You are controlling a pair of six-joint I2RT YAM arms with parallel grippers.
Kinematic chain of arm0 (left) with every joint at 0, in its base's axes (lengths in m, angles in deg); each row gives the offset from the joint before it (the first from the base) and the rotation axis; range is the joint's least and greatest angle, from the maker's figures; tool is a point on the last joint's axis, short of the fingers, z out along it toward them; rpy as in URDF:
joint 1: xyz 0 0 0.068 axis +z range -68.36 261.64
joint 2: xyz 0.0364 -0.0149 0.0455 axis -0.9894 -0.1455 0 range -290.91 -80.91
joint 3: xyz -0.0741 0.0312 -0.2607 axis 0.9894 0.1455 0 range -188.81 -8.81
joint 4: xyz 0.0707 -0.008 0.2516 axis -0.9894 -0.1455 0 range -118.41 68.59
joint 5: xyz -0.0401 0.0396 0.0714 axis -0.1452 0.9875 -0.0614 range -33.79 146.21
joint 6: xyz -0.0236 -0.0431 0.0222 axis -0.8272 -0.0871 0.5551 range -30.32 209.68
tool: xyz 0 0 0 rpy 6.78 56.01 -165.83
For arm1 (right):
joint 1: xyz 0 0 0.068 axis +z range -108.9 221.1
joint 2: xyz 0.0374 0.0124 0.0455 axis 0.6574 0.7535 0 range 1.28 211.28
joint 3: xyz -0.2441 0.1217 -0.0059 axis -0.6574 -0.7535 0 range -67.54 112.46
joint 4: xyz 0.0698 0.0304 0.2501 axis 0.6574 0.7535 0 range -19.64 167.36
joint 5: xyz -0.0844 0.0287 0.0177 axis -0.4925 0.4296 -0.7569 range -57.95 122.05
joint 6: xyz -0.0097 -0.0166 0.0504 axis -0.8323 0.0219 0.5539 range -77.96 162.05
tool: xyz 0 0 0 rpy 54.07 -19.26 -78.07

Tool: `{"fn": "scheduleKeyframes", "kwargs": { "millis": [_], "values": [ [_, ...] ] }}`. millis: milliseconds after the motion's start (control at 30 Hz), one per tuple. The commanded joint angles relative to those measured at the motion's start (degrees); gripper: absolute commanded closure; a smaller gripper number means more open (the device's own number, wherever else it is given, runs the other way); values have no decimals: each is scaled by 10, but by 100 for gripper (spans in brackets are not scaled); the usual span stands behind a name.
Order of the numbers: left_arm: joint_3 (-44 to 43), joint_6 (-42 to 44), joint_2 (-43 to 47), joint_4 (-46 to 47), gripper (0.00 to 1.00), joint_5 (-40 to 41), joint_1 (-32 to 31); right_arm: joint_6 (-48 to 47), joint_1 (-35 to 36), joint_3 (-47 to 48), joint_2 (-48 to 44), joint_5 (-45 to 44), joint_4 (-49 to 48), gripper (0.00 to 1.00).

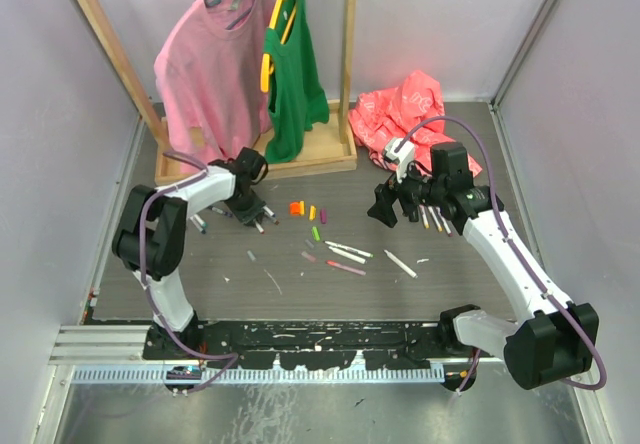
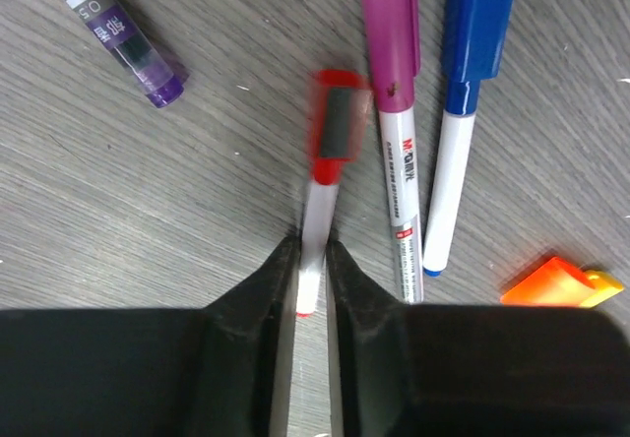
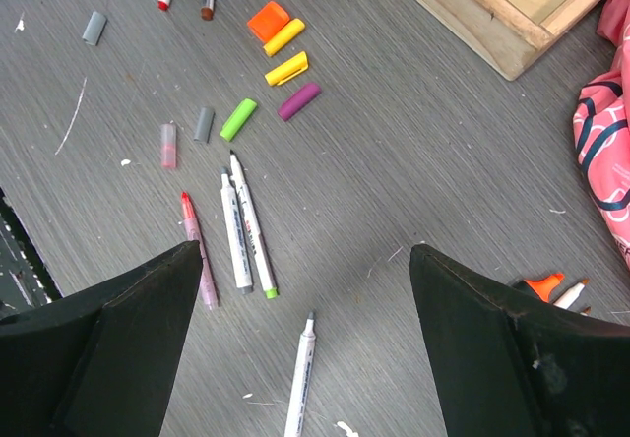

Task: Open the pen caps
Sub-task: Pick up the pen from the center of the board.

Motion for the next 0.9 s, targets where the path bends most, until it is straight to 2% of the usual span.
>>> {"fn": "scheduleKeyframes", "kwargs": {
  "millis": [0, 367, 633, 733, 867],
  "values": [
    [33, 6, 23, 23, 89, -36, 12, -1, -2, 4, -17, 14, -15, 8],
    [56, 44, 53, 24, 100, -65, 15, -1, -2, 4, -17, 33, -13, 8],
    [138, 55, 179, 65, 100, -47, 2, -2, -2, 1, -6, 91, -6, 8],
    [188, 63, 247, 130, 100, -74, -1, 2, -2, -4, -5, 122, -10, 8],
    [297, 67, 363, 325, 100, -154, -10, 28, -2, -34, -12, 171, -46, 8]
  ]
}}
